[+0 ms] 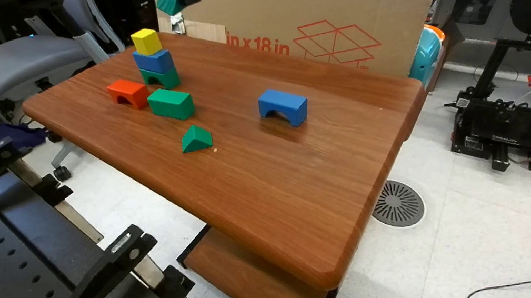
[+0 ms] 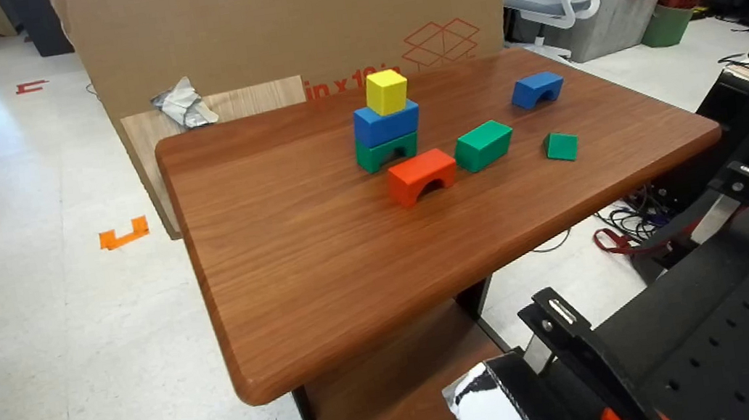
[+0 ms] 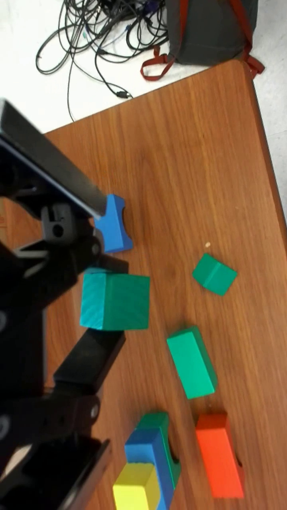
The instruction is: Put one green triangular block on the yellow block
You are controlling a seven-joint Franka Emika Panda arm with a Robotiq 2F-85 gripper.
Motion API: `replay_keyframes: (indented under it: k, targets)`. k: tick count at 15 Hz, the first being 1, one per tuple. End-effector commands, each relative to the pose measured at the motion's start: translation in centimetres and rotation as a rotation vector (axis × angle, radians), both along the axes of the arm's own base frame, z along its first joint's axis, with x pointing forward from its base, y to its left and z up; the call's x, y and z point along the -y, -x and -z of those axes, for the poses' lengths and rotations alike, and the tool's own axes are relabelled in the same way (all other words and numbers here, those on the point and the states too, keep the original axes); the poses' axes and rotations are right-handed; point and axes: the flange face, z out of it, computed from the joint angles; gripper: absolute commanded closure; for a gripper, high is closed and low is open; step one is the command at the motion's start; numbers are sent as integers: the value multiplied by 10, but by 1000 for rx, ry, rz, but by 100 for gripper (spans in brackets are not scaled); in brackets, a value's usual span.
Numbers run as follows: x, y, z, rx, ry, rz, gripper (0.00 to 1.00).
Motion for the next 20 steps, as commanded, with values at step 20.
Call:
replay_keyframes:
  k: [20]
  targets:
    - [-157, -35, 25, 82, 31, -287, 85]
